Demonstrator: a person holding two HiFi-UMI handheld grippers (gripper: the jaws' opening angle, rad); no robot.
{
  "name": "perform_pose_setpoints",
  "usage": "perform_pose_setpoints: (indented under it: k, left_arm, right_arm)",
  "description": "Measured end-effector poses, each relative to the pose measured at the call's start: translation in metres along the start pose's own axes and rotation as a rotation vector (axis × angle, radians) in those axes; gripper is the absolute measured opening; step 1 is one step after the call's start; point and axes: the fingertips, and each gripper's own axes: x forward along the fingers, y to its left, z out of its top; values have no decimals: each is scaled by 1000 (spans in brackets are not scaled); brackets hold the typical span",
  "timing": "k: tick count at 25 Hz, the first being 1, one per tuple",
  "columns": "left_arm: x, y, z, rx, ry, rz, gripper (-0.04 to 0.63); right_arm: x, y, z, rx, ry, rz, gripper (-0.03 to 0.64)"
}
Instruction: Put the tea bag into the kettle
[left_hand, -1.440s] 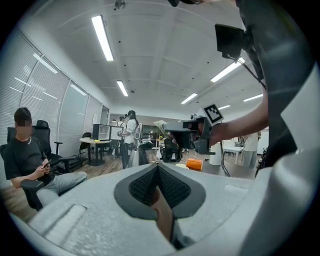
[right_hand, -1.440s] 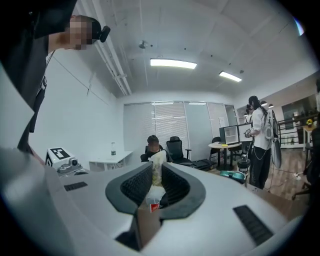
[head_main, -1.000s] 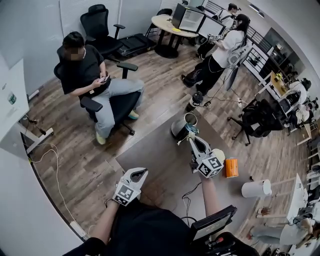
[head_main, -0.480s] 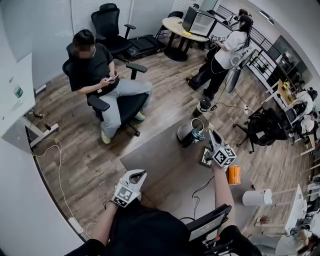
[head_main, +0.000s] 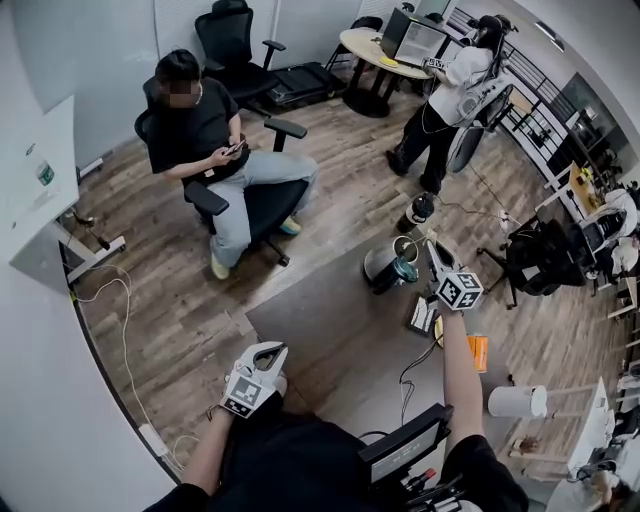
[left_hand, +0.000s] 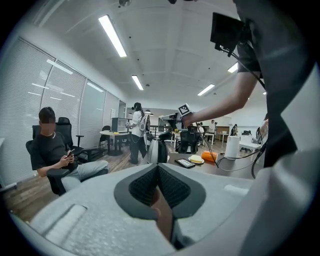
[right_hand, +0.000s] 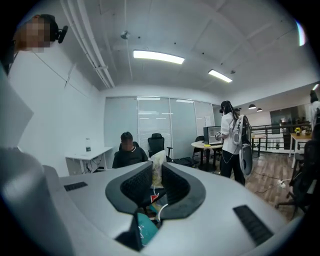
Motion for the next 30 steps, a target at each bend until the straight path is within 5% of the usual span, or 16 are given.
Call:
perform_pose_setpoints:
  k: [14, 24, 30]
  left_arm:
    - [0, -13, -19, 43, 72, 27, 3]
    - [-5, -9, -16, 20, 79, 65, 3]
    - [-8, -7, -24, 10, 91, 70, 3]
  right_arm:
    - [38, -45, -79, -80, 267, -25, 61]
    - [59, -50, -122, -250, 505, -10, 61]
    - [54, -62, -136, -248, 545, -39, 61]
